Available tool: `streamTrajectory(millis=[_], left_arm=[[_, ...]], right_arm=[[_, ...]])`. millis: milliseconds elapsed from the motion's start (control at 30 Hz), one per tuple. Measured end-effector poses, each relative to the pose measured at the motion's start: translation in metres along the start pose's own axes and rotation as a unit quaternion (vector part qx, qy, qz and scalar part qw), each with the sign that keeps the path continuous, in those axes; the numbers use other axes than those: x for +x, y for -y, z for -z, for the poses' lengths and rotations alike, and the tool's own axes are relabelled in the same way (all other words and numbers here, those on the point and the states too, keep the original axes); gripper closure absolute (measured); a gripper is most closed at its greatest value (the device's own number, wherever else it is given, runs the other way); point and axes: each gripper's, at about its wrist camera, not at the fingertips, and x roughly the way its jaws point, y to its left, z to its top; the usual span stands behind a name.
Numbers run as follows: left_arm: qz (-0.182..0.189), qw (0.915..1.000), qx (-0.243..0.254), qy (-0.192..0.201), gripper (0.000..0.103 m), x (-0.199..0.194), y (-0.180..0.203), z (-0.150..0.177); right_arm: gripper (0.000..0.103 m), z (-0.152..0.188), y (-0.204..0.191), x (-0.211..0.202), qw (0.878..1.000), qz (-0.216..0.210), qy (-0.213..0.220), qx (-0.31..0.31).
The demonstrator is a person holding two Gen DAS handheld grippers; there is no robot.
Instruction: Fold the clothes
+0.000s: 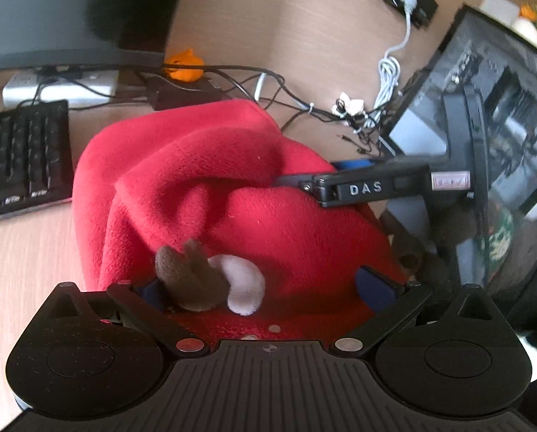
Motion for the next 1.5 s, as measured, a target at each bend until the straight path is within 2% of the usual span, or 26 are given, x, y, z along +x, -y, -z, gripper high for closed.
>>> streamTrajectory(millis=[167,333,467,600,733,833,933,1033,1133,1267,1333,1433,1500], left_arm=[[0.005,0.9999,0.004,0.009,0.000,0.009,-0.008,-0.004],[-0.015,0.9999,0.004,0.008,0.000,0.024,-0.007,-0.024],[-0.018,0.9995,-0.023,0.013,0.000,0.003,-0.001,-0.032],[-0.029,0.9993,0.005,0.023,0.000,-0.029,0.014,-0.015],[-0.057,0.9972,0.045,0.017,0.000,-0.047,0.027,0.009],[-0.064,0.9960,0.060,0.016,0.000,-0.055,0.029,0.022],[-0.066,0.9960,0.057,0.021,0.000,-0.062,0.026,0.026],[-0.082,0.9947,0.057,0.023,0.000,-0.070,0.023,0.031],[-0.088,0.9946,0.051,0.019,0.000,-0.077,0.018,0.038],[-0.077,0.9954,0.058,-0.001,0.000,-0.078,0.017,0.051],[-0.087,0.9932,0.075,-0.019,0.000,-0.071,0.021,0.058],[-0.099,0.9885,0.105,-0.047,0.000,-0.058,0.026,0.072],[-0.094,0.9859,0.122,-0.065,0.000,-0.050,0.029,0.082]], right_arm=[[0.000,0.001,0.006,0.008,1.000,0.009,0.005,0.012],[0.000,0.002,0.017,0.007,0.999,0.022,0.007,0.033],[0.000,0.002,0.013,-0.019,0.999,0.034,0.025,0.033],[0.000,0.019,0.004,-0.061,0.998,0.017,0.050,0.023],[0.000,0.045,-0.018,-0.087,0.999,0.002,0.049,-0.016],[0.000,0.068,-0.037,-0.079,0.997,0.029,0.023,-0.071],[0.000,0.083,-0.042,-0.074,0.995,0.051,0.019,-0.087],[0.000,0.081,-0.039,-0.079,0.994,0.066,0.004,-0.093],[0.000,0.083,-0.036,-0.094,0.991,0.092,0.007,-0.099],[0.000,0.083,-0.029,-0.125,0.995,0.077,0.029,-0.051],[0.000,0.082,-0.037,-0.137,0.997,0.054,0.043,-0.041],[0.000,0.088,-0.060,-0.143,0.997,0.024,0.046,-0.062],[0.000,0.100,-0.076,-0.134,0.995,0.021,0.025,-0.091]])
